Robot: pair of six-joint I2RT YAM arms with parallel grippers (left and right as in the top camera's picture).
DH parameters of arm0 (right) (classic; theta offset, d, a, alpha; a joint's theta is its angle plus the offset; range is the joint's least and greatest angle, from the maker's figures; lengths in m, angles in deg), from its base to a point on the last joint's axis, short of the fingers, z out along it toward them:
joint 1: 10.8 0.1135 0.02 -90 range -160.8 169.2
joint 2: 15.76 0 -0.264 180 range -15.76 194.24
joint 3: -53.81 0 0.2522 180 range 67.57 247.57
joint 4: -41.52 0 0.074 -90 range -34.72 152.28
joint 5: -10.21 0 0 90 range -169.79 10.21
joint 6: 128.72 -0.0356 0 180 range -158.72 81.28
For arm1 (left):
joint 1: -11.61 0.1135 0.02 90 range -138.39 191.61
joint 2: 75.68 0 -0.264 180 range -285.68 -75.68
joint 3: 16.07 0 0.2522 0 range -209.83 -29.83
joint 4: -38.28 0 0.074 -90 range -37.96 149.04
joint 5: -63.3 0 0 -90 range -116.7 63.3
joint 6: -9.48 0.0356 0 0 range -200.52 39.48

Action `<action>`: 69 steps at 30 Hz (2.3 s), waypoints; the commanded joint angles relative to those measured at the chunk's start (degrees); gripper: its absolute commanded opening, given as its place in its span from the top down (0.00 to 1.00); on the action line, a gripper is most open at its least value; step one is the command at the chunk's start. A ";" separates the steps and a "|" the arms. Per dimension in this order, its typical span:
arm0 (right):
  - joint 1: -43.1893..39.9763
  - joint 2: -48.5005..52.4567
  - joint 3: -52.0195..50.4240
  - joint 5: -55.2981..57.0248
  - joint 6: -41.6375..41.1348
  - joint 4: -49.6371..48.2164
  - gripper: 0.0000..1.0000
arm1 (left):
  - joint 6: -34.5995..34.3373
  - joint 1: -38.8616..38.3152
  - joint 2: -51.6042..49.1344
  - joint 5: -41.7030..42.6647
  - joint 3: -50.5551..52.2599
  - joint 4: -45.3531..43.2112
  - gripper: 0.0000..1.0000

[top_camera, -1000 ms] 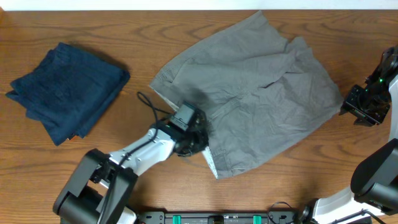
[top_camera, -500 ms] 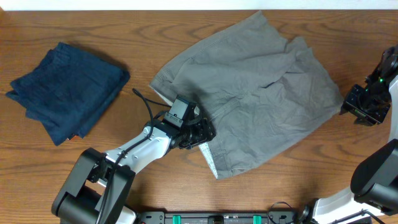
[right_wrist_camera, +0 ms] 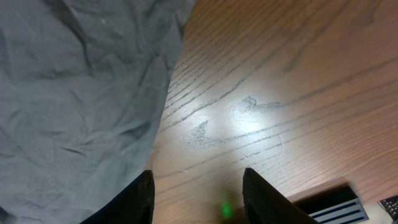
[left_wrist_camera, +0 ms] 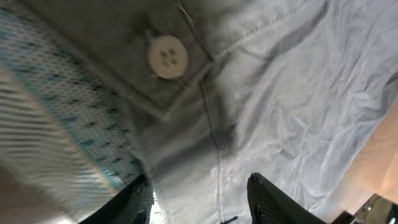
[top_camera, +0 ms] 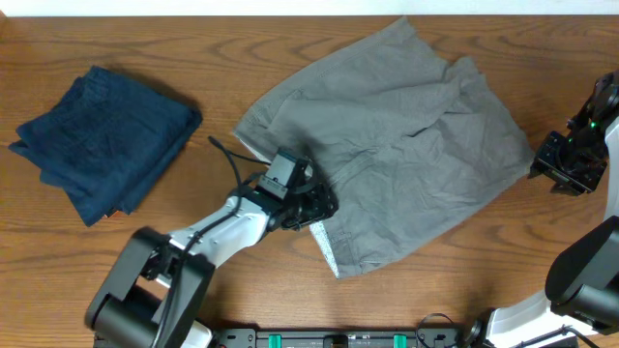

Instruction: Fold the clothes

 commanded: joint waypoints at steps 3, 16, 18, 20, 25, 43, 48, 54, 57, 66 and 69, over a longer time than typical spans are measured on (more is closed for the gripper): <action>-0.37 -1.66 -0.35 0.00 1.33 0.22 0.56 | 0.59 -2.56 -4.07 -0.20 0.35 -2.64 0.71; -0.37 -1.64 -0.46 0.00 1.51 -0.26 0.56 | 21.77 12.96 8.68 -7.67 -9.09 26.67 0.94; -0.35 -1.64 -0.70 -0.09 1.49 -0.13 0.56 | 24.09 18.34 9.18 -7.96 -12.66 31.10 0.94; -0.22 -1.64 -1.38 -0.74 1.53 0.09 0.56 | 24.20 22.14 9.14 -7.50 -14.86 33.88 0.94; -0.20 -1.64 -5.73 -5.35 4.07 0.17 0.56 | 24.20 25.97 9.05 -2.60 -15.43 41.94 0.33; -0.20 -5.90 -30.42 -17.00 -0.68 -13.75 0.47 | 5.66 19.30 19.78 -3.80 -0.83 50.21 0.14; -0.20 -9.51 -34.93 -17.46 -2.43 -18.25 0.48 | -8.22 14.82 27.19 -7.50 9.25 39.08 0.14; 1.14 -11.13 -38.16 -19.74 -3.30 -23.41 0.47 | -19.93 12.92 27.91 -11.17 18.34 28.24 0.14; 2.56 -11.13 -38.56 -19.71 -3.34 -24.63 0.48 | -20.48 12.94 27.85 -13.86 20.31 23.61 0.19; 5.33 -11.06 -38.60 -17.00 -8.44 -26.23 0.48 | -20.00 12.94 27.87 -12.68 20.31 22.34 0.85; 6.19 -11.06 -39.10 -16.61 -8.94 -26.67 0.48 | -19.52 12.94 27.89 -9.38 20.31 22.86 0.87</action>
